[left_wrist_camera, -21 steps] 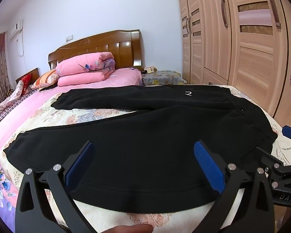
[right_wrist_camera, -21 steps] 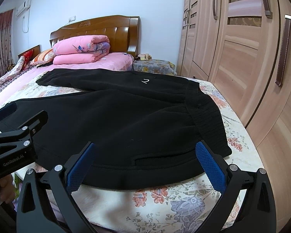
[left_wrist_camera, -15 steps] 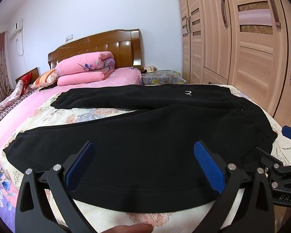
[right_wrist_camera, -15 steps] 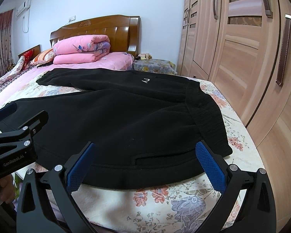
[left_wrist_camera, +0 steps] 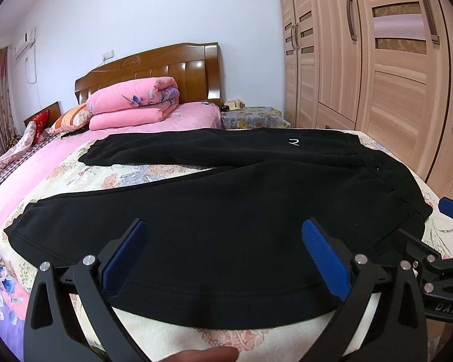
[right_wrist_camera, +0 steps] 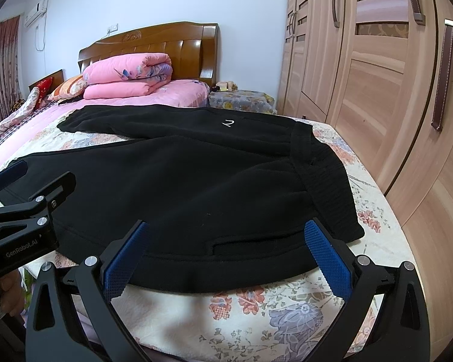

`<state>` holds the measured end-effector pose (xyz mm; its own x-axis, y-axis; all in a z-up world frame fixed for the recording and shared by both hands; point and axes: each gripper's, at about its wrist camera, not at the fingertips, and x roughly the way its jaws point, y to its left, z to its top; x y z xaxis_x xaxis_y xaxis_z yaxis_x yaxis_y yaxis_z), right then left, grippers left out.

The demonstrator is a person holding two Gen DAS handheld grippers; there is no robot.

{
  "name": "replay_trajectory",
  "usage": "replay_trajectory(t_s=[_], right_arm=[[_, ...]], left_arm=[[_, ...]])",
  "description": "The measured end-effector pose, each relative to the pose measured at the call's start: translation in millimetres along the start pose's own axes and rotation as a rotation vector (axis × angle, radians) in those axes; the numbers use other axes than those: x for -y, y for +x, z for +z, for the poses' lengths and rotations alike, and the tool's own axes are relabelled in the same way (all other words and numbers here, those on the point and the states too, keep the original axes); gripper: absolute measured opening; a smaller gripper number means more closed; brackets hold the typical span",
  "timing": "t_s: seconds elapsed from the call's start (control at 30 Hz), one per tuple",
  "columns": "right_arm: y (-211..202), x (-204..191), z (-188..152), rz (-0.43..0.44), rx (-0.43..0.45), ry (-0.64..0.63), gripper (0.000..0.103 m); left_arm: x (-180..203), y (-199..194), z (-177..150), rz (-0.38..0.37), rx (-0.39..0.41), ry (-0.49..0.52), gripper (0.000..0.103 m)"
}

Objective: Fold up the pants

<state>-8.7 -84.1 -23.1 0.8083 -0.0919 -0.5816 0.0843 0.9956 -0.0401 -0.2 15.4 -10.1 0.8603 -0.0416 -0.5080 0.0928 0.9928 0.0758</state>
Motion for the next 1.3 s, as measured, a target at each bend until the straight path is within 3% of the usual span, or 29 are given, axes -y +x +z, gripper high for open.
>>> replay_trajectory(t_s=[0.63, 0.83, 1.0, 1.13, 1.2, 1.3], right_arm=[[6.6, -1.6, 0.5, -0.014, -0.012, -0.03, 0.099], [20.5, 3.6, 20.2, -0.014, 0.003, -0.091, 0.099], [46.6, 23.7, 74.2, 0.111, -0.007, -0.117, 0.099], [107.3, 63.6, 146.2, 0.188, -0.025, -0.119, 0.099], [146.8, 81.8, 174.4, 0.256, -0.063, -0.112, 0.099], [226.0, 94.8, 208.9, 0.282, -0.172, -0.169, 0.099]], left_arm=[[-9.7, 7.7, 1.1, -0.024, -0.039, -0.011, 0.102], [-16.9, 22.3, 12.6, -0.008, -0.071, 0.03, 0.102], [-19.4, 45.8, 47.7, -0.052, -0.103, 0.118, 0.102], [-42.4, 78.8, 110.4, 0.039, -0.051, 0.149, 0.102], [-56.3, 104.8, 136.9, 0.008, -0.094, 0.111, 0.102], [-73.0, 166.1, 170.7, -0.102, -0.241, 0.081, 0.102]])
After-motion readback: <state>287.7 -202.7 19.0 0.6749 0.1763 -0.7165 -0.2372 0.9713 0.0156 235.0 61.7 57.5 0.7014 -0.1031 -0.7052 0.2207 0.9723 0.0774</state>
